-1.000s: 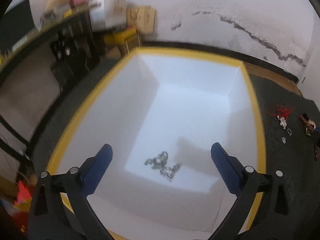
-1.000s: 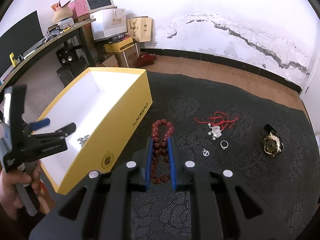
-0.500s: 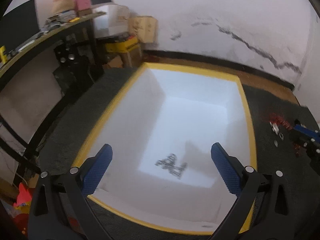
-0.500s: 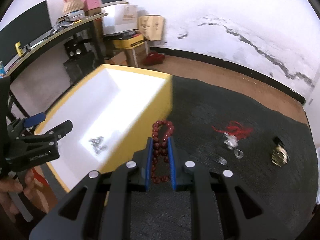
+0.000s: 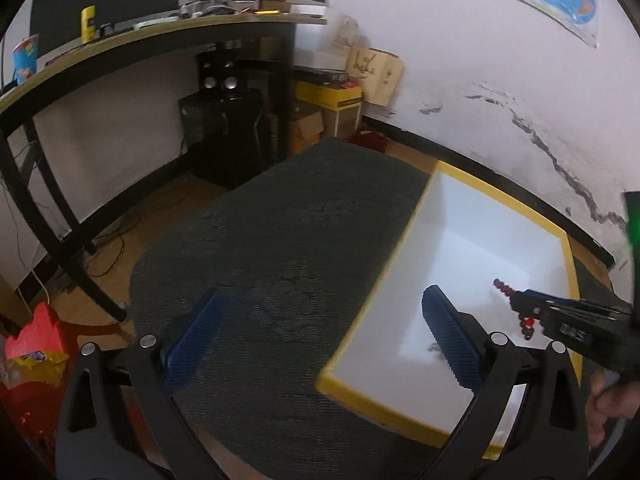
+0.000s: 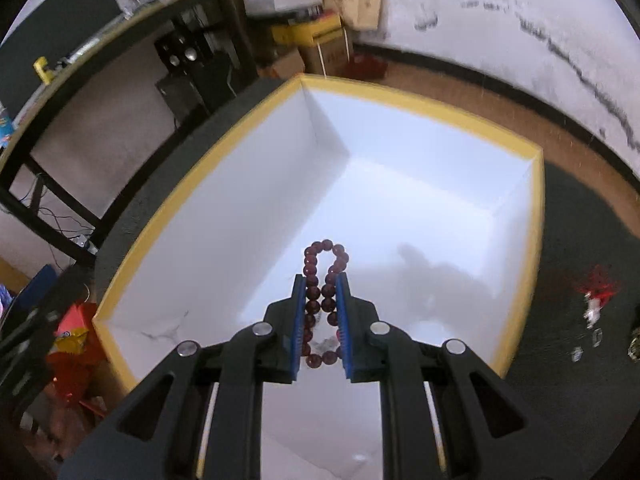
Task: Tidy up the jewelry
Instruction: 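Carry the red bead bracelet into the yellow box and open the right gripper, then move both grippers back over the remaining jewelry on the rug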
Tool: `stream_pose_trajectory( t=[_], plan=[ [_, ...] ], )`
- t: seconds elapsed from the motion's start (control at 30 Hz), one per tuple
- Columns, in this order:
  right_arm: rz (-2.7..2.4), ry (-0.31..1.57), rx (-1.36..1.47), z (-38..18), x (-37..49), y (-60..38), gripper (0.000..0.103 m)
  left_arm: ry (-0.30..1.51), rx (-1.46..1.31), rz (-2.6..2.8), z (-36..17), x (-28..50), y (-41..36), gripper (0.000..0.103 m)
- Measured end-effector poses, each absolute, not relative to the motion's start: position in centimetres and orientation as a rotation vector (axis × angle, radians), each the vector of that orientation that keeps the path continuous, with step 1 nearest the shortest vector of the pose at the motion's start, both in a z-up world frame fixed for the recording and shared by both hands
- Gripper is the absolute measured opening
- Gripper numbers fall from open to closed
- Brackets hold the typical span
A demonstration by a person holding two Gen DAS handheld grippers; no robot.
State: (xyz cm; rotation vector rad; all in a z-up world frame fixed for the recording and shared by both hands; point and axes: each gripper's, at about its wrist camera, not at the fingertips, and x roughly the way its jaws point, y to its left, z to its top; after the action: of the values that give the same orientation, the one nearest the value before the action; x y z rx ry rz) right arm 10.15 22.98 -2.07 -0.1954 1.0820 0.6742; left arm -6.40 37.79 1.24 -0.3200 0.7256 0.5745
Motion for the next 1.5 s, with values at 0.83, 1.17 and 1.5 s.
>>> stream_pose_trajectory(
  t=[0.83,1.17,1.5],
  plan=[
    [0.689,0.869,-0.206,2.0,6.9,17.6,0.087,0.687,-0.332,0.527,1.4,-7.0,37.4,0.096],
    [0.347,0.654,-0.185,2.5,4.9,-3.2,0.091,0.638,-0.183,0.345,3.4,-2.5,26.0,0.096],
    [0.145,0.681,0.004,0.0,6.5,-17.2,0.091,0.664,0.035,0.078,1.5,2.7,8.6,0.096]
  ],
)
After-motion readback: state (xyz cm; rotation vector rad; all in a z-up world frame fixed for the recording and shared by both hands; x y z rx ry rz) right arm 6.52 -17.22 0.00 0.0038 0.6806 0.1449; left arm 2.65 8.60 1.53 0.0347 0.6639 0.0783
